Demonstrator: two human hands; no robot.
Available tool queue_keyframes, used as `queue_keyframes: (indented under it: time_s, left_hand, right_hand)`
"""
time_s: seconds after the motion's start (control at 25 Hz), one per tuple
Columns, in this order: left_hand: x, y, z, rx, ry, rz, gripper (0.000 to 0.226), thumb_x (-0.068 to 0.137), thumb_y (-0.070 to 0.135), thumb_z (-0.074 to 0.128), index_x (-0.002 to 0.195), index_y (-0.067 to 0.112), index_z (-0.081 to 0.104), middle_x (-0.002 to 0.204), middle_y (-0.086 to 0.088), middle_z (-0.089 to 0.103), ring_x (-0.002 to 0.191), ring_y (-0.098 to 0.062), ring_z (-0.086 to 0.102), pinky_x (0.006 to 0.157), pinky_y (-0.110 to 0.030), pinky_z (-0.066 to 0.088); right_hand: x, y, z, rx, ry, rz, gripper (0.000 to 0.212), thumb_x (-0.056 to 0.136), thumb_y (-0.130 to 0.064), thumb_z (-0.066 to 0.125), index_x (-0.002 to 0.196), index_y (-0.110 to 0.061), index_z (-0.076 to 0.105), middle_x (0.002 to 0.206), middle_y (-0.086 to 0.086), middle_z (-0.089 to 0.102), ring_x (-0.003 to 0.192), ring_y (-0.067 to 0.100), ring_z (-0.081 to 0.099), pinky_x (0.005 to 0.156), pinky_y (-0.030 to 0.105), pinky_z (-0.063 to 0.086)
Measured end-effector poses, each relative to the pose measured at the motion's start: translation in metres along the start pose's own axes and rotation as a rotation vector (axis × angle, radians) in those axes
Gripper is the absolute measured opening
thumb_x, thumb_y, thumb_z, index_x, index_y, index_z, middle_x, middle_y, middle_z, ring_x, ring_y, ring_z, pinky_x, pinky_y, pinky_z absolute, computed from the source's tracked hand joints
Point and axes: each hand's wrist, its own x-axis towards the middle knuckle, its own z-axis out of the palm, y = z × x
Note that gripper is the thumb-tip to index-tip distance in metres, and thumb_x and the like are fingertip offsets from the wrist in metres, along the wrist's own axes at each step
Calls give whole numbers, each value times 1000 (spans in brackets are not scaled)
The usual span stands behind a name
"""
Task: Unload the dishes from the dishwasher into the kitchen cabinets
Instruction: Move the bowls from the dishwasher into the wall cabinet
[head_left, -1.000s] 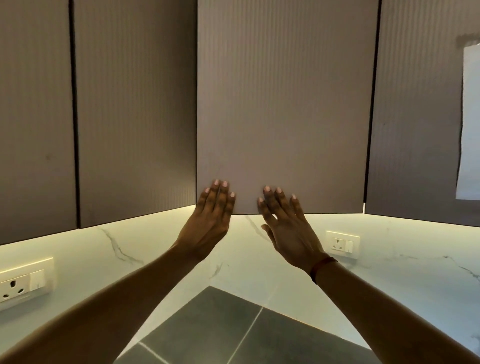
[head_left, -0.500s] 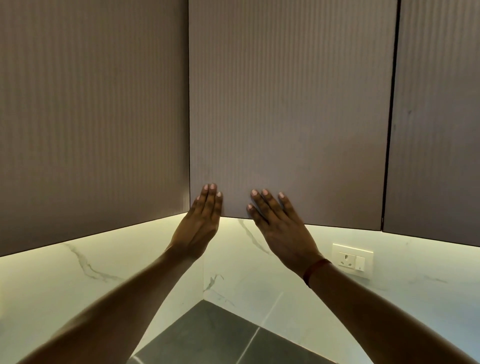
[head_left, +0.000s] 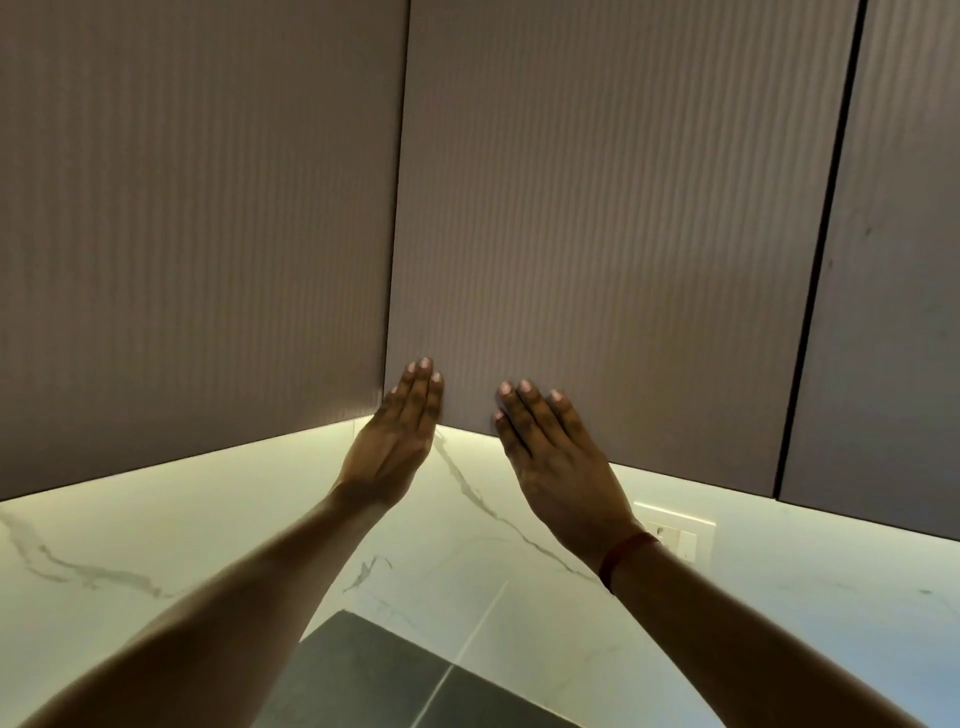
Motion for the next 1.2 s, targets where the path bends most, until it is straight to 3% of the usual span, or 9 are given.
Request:
queue_keyframes:
  time_s: [0.08,0.16,0.24,0.32,0.56,0.68,1.0,1.2]
  left_hand:
    - [-4,1,6,-67,-34,-25,59,89,-3,24,147,-7,15,155,-27,18,144,-38,20,116,-43,22]
    - [-5,4,10,-134,-55,-50,60,90,-1,22,149,-6,11,157,-25,9,146,-38,11,117,-47,20]
    - [-6,8,10,-189,-48,-87,72,87,-8,40,150,-4,7,158,-24,3,147,-39,3,117,-50,19]
    - [-7,18,3,-225,-67,-127,89,79,-5,58,152,0,6,159,-22,-2,147,-38,-4,118,-52,15]
    - [-15,75,-19,-341,-122,-171,93,76,16,64,153,13,13,160,-19,4,148,-36,3,115,-62,15]
    - [-30,117,-29,-455,-98,-144,87,76,26,65,150,14,20,158,-19,15,146,-37,16,112,-62,23]
    - [-94,242,-33,-793,-261,-27,99,75,36,62,154,17,6,161,-14,-6,149,-30,-5,118,-56,13]
    - [-147,315,-74,-851,-404,72,94,81,49,50,155,19,1,162,-9,-10,148,-29,-10,118,-57,-1]
  right_hand:
    - [0,0,-3,-10,-2,8,61,99,-6,-6,148,-2,31,155,20,25,145,36,21,118,50,19]
    - [1,-1,-4,3,-44,9,57,100,-8,-2,150,-2,25,157,20,18,146,36,15,119,51,15]
    - [-1,-5,-6,30,-119,33,51,103,-19,17,152,-4,18,160,18,9,148,35,5,120,50,8]
    - [-1,-7,-13,35,-165,63,59,100,-28,33,152,-5,16,160,18,6,148,34,1,120,50,6]
    - [-20,-8,-45,149,-181,160,70,88,-26,55,150,-9,27,158,18,20,147,36,15,117,53,19]
    - [-57,-12,-59,215,-186,259,71,87,-26,60,149,-11,28,157,17,22,146,35,18,115,54,24]
    - [-222,-24,-106,238,-463,467,95,80,-26,72,153,-12,14,162,13,6,149,32,4,115,55,26]
    - [-318,-35,-176,275,-629,606,101,85,-28,68,154,-17,-4,162,7,-10,149,24,-10,119,51,12]
